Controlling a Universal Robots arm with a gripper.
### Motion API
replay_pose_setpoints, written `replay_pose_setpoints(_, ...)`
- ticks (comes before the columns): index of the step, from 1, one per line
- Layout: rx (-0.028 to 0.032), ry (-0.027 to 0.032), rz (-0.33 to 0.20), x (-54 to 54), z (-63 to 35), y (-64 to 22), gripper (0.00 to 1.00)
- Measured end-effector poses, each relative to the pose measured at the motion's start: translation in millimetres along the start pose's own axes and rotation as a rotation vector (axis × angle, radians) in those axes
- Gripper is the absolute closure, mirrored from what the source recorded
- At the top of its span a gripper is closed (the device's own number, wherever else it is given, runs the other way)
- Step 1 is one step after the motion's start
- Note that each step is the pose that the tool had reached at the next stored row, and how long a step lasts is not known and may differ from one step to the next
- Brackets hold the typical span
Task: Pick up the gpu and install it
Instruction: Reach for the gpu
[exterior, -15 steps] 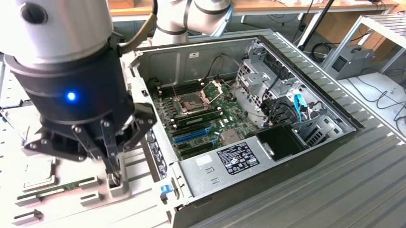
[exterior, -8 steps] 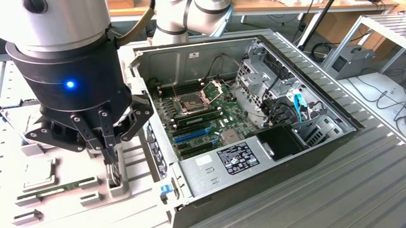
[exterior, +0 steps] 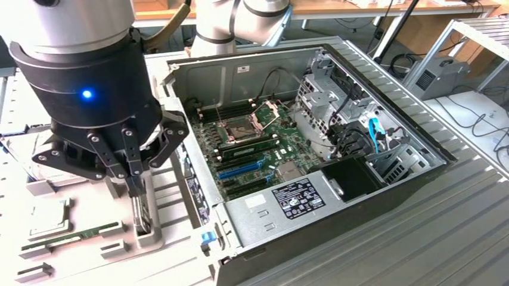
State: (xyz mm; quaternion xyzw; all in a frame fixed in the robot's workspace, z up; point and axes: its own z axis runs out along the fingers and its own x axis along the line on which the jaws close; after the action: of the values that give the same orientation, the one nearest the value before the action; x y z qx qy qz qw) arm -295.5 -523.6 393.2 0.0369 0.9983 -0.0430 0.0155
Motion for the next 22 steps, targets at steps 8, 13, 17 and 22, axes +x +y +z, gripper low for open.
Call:
replay_pose_setpoints(8,-0.1192,0.0092,0.003,2.5,-2.4,34.0,0.89)
replay_pose_setpoints(13,-0.1472,0.0111,0.004,3.5,2.7,44.7,0.89)
replay_pose_setpoints(17,-0.1486,0.0111,0.004,5.1,8.4,64.1,0.89)
replay_pose_setpoints(22,-0.1440,0.0109,0.004,6.1,10.0,77.8,0.89)
